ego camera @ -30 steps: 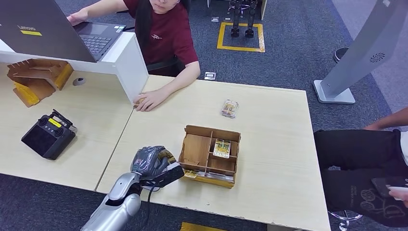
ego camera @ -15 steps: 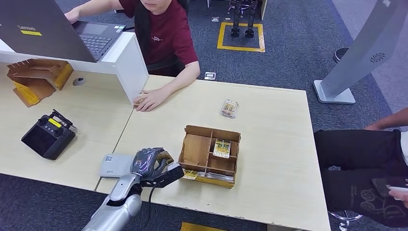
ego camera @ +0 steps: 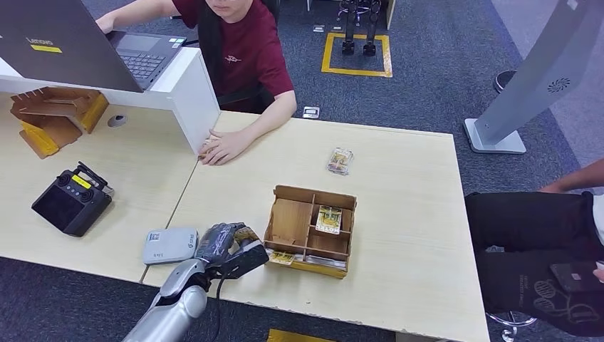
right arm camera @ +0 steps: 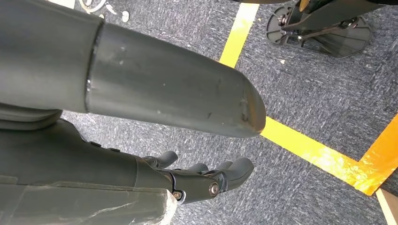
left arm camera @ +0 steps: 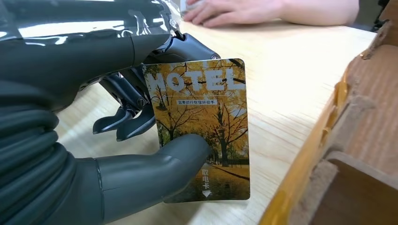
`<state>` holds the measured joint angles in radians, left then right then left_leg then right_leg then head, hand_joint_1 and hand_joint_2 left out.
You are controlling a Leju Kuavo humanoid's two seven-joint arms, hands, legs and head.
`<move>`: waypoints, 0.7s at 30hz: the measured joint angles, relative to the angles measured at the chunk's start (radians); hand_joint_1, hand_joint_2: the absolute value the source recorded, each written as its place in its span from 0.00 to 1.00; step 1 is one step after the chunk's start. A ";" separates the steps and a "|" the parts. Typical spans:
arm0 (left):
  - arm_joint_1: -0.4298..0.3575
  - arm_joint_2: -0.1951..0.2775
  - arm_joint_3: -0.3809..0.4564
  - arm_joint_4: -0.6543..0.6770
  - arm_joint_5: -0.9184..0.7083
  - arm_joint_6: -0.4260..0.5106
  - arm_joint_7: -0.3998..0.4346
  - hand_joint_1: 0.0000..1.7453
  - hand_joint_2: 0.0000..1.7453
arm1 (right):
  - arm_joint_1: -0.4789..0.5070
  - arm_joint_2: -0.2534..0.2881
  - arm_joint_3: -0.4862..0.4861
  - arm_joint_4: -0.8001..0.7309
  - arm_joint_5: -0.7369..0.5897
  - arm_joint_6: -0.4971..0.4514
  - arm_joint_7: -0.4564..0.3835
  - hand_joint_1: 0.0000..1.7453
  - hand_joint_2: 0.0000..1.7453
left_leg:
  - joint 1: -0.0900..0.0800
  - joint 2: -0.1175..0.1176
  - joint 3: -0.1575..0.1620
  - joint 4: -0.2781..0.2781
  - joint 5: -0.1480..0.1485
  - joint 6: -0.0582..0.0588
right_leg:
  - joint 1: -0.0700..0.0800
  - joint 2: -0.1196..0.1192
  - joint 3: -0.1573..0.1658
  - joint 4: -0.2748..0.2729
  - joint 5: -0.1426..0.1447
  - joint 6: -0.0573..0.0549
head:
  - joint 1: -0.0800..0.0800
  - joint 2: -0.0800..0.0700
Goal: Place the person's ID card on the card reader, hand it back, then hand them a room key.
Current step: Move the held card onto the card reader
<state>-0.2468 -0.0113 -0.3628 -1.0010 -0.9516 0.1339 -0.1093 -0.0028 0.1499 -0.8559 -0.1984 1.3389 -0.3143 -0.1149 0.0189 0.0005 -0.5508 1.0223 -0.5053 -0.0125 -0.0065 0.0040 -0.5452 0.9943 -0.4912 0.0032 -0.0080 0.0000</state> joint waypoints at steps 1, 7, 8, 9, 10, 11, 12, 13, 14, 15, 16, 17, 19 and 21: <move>0.002 0.000 0.004 0.000 0.010 -0.005 -0.007 1.00 1.00 | 0.000 0.000 -0.001 0.000 0.001 0.000 0.000 0.00 0.00 | 0.000 0.000 0.000 0.000 0.000 0.000 | 0.000 0.000 0.000 0.000 0.000 0.000 | 0.000 0.000; 0.005 0.000 0.014 0.000 0.024 -0.011 -0.017 1.00 1.00 | 0.000 0.000 -0.004 0.000 0.002 0.000 0.000 0.00 0.00 | 0.000 0.000 0.000 0.000 0.000 0.000 | 0.000 0.000 0.000 0.000 0.000 0.000 | 0.000 0.000; 0.006 0.000 0.016 0.000 0.026 -0.012 -0.018 1.00 1.00 | 0.000 0.000 -0.005 0.000 0.002 0.000 0.000 0.00 0.00 | 0.000 0.000 0.000 0.000 0.000 0.000 | 0.000 0.000 0.000 0.000 0.000 0.000 | 0.000 0.000; 0.006 0.000 0.016 0.000 0.033 -0.015 -0.021 1.00 1.00 | 0.000 0.000 -0.005 0.000 0.003 0.000 0.000 0.00 0.00 | 0.000 0.000 0.000 0.000 0.000 0.000 | 0.000 0.000 0.000 0.000 0.000 0.000 | 0.000 0.000; 0.007 0.001 0.017 -0.001 0.047 -0.019 -0.025 1.00 1.00 | 0.000 0.000 -0.006 0.000 0.005 0.000 0.000 0.00 0.00 | 0.000 0.000 0.000 0.000 0.000 0.000 | 0.000 0.000 0.000 0.000 0.000 0.000 | 0.000 0.000; 0.008 0.001 0.018 -0.003 0.066 -0.023 -0.031 1.00 1.00 | 0.000 0.000 -0.006 0.000 0.007 0.000 0.000 0.00 0.00 | 0.000 0.000 0.000 0.000 0.000 0.000 | 0.000 0.000 0.000 0.000 0.000 0.000 | 0.000 0.000; 0.011 0.002 0.018 -0.008 0.089 -0.026 -0.039 1.00 1.00 | 0.000 0.000 -0.007 0.000 0.009 -0.001 0.000 0.00 0.00 | 0.000 0.000 0.000 0.000 0.000 0.000 | 0.000 0.000 0.000 0.000 0.000 0.000 | 0.000 0.000; 0.014 0.004 0.019 -0.014 0.115 -0.026 -0.047 1.00 1.00 | 0.000 0.000 -0.007 0.000 0.011 -0.001 0.000 0.00 0.00 | 0.000 0.000 0.000 0.000 0.000 0.000 | 0.000 0.000 0.000 0.000 0.000 0.000 | 0.000 0.000; 0.018 0.005 0.021 -0.024 0.140 -0.023 -0.056 1.00 1.00 | 0.000 0.000 -0.008 0.000 0.013 -0.002 0.000 0.00 0.00 | 0.000 0.000 0.000 0.000 0.000 0.000 | 0.000 0.000 0.000 0.000 0.000 0.000 | 0.000 0.000; 0.024 0.005 0.024 -0.036 0.162 -0.016 -0.065 1.00 1.00 | 0.000 0.000 -0.009 0.000 0.015 -0.002 0.000 0.00 0.00 | 0.000 0.000 0.000 0.000 0.000 0.000 | 0.000 0.000 0.000 0.000 0.000 0.000 | 0.000 0.000; 0.029 0.006 0.027 -0.050 0.181 -0.002 -0.075 1.00 1.00 | 0.000 0.000 -0.010 0.000 0.017 -0.003 0.000 0.00 0.00 | 0.000 0.000 0.000 0.000 0.000 0.000 | 0.000 0.000 -0.001 0.000 0.000 0.000 | 0.000 0.000; 0.033 0.005 0.031 -0.067 0.193 0.020 -0.086 1.00 1.00 | -0.001 0.000 -0.012 0.000 0.020 -0.003 0.000 0.00 0.00 | 0.000 0.000 0.000 0.000 0.000 0.000 | 0.000 0.000 -0.001 0.000 0.000 0.000 | 0.000 0.000; 0.040 -0.002 0.043 -0.110 0.205 0.087 -0.112 1.00 1.00 | -0.001 0.000 -0.016 0.000 0.027 -0.003 0.000 0.00 0.00 | 0.000 0.000 -0.001 0.000 0.000 0.000 | 0.000 0.000 -0.001 0.000 0.000 0.000 | 0.000 0.000; 0.042 -0.016 0.057 -0.154 0.212 0.153 -0.135 1.00 1.00 | -0.001 0.000 -0.020 0.000 0.034 -0.003 0.000 0.00 0.00 | 0.000 -0.001 -0.001 0.000 0.000 0.000 | 0.000 0.000 -0.001 0.000 0.000 0.000 | 0.000 0.000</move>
<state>-0.2048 -0.0271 -0.3054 -1.1554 -0.7398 0.2869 -0.2446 -0.0042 0.1503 -0.8759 -0.1984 1.3731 -0.3173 -0.1153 0.0188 -0.0001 -0.5518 1.0224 -0.5052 -0.0125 -0.0065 0.0038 -0.5461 0.9943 -0.4912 0.0032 -0.0080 0.0000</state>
